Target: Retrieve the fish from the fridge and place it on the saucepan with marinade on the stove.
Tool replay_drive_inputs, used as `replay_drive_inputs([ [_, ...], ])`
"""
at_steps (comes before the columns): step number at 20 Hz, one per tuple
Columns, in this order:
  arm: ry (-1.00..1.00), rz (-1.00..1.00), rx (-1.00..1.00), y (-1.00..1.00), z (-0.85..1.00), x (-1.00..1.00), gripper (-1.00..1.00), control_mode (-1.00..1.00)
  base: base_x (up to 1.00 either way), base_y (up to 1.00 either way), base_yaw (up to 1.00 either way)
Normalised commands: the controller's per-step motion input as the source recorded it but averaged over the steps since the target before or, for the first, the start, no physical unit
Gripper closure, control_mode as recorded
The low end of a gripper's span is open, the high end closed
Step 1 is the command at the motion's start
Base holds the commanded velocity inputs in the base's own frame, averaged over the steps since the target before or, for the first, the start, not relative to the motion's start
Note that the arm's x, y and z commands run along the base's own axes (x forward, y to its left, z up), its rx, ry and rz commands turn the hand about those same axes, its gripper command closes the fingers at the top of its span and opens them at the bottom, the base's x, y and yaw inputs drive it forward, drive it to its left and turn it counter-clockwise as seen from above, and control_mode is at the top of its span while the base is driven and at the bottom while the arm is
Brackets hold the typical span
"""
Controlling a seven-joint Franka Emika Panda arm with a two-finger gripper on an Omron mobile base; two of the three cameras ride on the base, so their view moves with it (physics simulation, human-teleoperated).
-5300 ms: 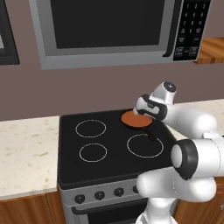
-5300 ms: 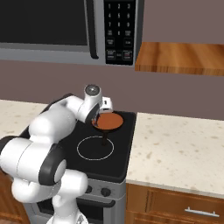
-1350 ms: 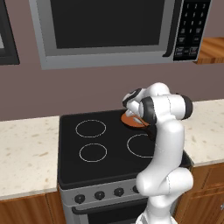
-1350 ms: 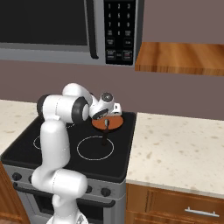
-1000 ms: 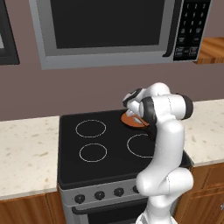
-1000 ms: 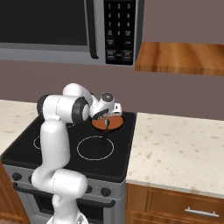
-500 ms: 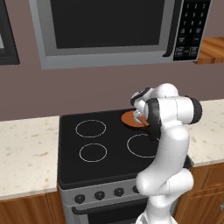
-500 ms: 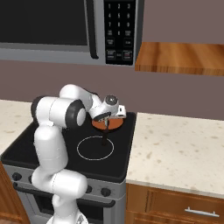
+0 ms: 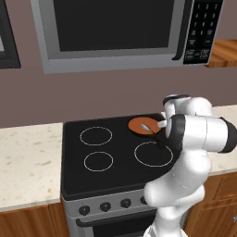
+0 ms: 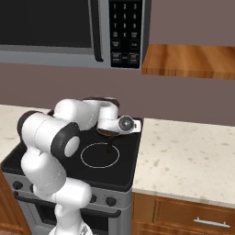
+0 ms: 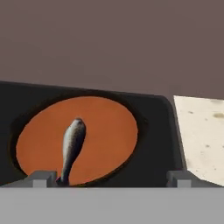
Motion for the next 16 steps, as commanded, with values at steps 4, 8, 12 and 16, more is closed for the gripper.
replay_drive_inputs([
  [4, -0.29, 0.00, 0.10, -0.66, 0.28, -0.88, -1.00, -1.00, 0.00, 0.00, 0.00],
  [8, -0.24, 0.00, 0.11, -0.66, 0.32, -0.79, -1.00, -1.00, 0.00, 0.00, 0.00],
  [12, -0.16, 0.00, 0.11, -0.61, 0.32, -0.66, -1.00, -1.00, 0.00, 0.00, 0.00],
  [16, -0.08, 0.00, 0.09, -0.61, 0.33, -0.56, -1.00, -1.00, 0.00, 0.00, 0.00],
])
